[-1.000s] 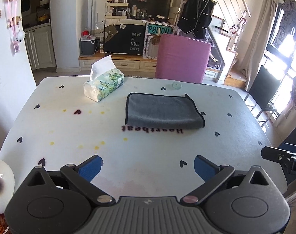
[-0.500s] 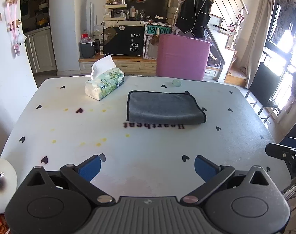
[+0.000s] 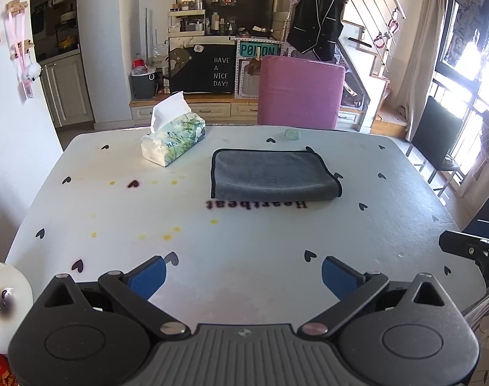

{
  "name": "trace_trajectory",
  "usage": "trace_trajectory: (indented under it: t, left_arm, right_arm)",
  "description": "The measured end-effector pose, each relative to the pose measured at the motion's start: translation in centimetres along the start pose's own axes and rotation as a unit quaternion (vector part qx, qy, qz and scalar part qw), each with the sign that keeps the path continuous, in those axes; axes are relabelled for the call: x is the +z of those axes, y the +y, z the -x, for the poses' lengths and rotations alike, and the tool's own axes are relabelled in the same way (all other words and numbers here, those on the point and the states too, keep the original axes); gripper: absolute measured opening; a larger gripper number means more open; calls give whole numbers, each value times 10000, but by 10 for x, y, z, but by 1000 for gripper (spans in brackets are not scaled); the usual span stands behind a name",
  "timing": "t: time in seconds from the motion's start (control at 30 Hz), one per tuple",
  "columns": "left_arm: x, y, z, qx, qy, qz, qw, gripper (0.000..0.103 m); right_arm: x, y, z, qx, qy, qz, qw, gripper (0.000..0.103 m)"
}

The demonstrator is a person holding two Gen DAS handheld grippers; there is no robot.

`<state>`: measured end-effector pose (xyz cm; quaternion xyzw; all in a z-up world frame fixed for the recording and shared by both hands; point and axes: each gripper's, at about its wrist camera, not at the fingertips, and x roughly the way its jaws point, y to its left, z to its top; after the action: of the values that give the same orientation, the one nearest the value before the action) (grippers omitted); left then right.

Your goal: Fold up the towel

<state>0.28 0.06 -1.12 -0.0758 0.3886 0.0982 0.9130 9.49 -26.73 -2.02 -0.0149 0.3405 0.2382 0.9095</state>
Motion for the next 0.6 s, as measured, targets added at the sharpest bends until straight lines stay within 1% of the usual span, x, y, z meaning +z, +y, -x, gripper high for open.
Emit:
trace_trajectory:
  t: [0.27, 0.6]
  left_arm:
    - [0, -2, -2, -3, 22, -40, 10000, 102]
    - [-1, -3, -2, 10, 3, -61, 10000, 103]
  right_arm:
    - [-3, -5, 4, 143, -23, -80, 9999, 102]
    - [-3, -7, 6, 200, -31, -75, 9998, 102]
